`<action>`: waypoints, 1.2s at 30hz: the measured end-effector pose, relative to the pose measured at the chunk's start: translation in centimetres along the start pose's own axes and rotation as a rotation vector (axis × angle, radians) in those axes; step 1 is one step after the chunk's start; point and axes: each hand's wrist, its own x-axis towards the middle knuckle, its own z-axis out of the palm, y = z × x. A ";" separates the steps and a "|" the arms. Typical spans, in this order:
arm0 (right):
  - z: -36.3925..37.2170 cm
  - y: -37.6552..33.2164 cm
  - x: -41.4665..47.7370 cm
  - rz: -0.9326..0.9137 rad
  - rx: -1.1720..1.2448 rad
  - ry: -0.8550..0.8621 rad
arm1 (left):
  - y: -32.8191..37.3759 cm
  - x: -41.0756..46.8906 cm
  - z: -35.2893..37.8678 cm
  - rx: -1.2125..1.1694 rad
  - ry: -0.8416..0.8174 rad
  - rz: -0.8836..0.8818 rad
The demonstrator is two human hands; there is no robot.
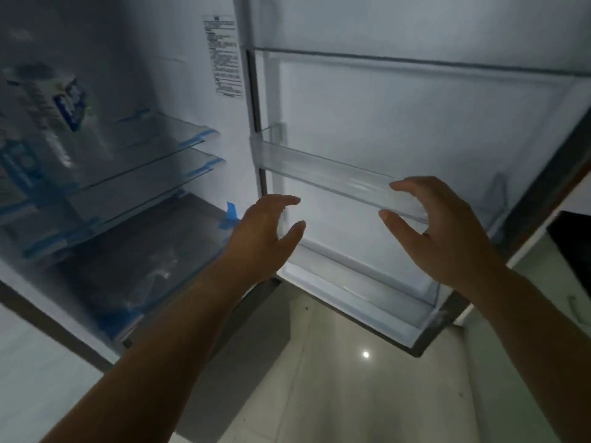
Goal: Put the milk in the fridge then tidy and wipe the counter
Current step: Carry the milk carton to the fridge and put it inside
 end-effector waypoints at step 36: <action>-12.2 7.7 -5.9 -0.338 0.194 0.347 | 10.6 -4.8 4.7 0.190 0.071 -0.019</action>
